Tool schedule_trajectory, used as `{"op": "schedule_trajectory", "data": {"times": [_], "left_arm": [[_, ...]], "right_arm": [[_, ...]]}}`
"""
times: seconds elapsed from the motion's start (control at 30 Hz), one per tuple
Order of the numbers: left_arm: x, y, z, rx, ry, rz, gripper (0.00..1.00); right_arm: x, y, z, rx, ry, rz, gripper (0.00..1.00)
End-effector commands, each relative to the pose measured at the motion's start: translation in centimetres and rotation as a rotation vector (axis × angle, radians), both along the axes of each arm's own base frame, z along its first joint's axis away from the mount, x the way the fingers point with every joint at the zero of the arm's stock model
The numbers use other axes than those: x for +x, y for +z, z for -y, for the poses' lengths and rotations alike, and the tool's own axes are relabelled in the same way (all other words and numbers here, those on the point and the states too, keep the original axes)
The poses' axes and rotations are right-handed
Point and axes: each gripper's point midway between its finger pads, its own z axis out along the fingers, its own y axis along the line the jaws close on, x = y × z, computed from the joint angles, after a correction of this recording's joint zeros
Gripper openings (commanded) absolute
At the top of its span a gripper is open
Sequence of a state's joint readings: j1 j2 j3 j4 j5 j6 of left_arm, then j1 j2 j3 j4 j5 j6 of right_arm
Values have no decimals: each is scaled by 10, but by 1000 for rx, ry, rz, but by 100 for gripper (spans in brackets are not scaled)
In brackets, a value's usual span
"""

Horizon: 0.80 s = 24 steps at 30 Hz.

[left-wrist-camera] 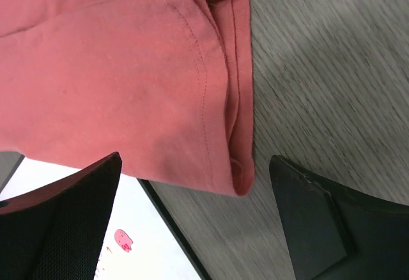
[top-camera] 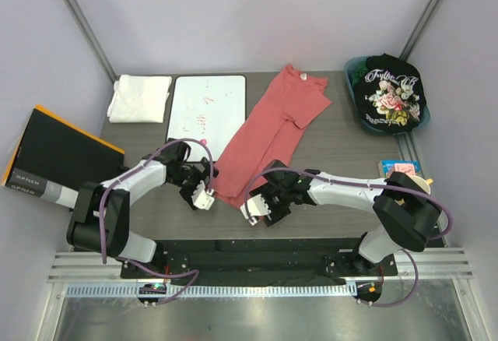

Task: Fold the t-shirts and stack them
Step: Rotate the tshirt 45 degrees, then grab the bottom of the folded rectangular tshirt with both arms

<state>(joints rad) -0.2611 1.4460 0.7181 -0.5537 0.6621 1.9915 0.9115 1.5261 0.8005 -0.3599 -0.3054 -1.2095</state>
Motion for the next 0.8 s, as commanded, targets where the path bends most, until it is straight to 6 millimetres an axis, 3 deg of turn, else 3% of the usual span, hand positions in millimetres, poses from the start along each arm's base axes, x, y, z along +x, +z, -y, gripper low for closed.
{"op": "schedule_trajectory", "data": {"times": [0.0, 0.23, 0.5, 0.63, 0.77], "left_arm": [[-29, -25, -1, 24, -182, -21, 98], [8, -37, -14, 101, -82, 59, 91], [-7, -34, -26, 158, -126, 10, 80], [-22, -30, -27, 155, -154, -31, 68], [-23, -28, -27, 155, -161, -52, 57]], "right_arm": [[-6, -1, 0, 15, -20, -9, 70], [-4, 4, -17, 48, -25, -17, 68], [-15, 10, -30, 77, -4, -77, 67], [-18, 11, -34, 88, -7, -103, 65], [-21, 9, -38, 92, -2, -118, 61]]}}
